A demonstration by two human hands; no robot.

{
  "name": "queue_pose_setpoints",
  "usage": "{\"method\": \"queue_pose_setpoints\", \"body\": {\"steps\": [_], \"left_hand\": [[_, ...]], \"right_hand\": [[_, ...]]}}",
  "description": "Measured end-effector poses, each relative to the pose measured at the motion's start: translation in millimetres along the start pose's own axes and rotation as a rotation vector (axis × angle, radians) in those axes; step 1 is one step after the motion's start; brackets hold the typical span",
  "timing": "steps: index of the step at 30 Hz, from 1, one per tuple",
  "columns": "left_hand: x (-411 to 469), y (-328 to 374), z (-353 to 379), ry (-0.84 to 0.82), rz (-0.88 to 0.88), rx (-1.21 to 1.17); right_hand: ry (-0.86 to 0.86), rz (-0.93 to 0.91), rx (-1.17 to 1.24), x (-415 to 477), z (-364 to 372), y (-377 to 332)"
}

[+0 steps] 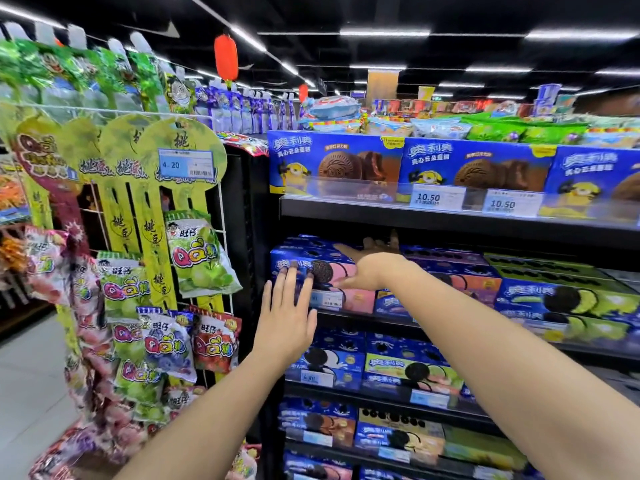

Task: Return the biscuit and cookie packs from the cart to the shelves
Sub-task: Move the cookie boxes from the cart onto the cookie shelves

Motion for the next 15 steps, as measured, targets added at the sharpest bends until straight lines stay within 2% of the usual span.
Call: {"method": "queue_pose_setpoints", "body": {"steps": [5,8,11,13,15], "left_hand": [[-6.0,2.7,-11.9,-0.019,0.006,-0.022],[-18.1,5.7,-12.1,-0.055,-0.001,-0.037],[-42.6,12.0,-4.8,-0.054,0.029,-0.045],[-62.4,16.8,5.4,-0.068,0.044,-0.067],[-82.4,19.7,18.0,-0.090,0.041,-0.094]], "right_hand": [[0.254,0.015,-0.027,-26.4,8.1,-14.1],[0.577,-0.037,-0.005,-62.8,19.3,-29.6],[0.850,-0.205,0.034,-106.0,47.7,-49.1],[0.933,-0.294,0.044,-129.6,74.9,-60.2],[0.907,-0.355,0.052,-145.9,106.8,-70.2]]}}
Point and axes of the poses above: each hand's wrist, its own x-axis towards the middle knuckle, its own z-axis out of the palm, y = z × x, the point moved 4 cm from there along x, towards the middle knuckle, and after that the axes turned 4 degrees about y, right-handed, at the moved point
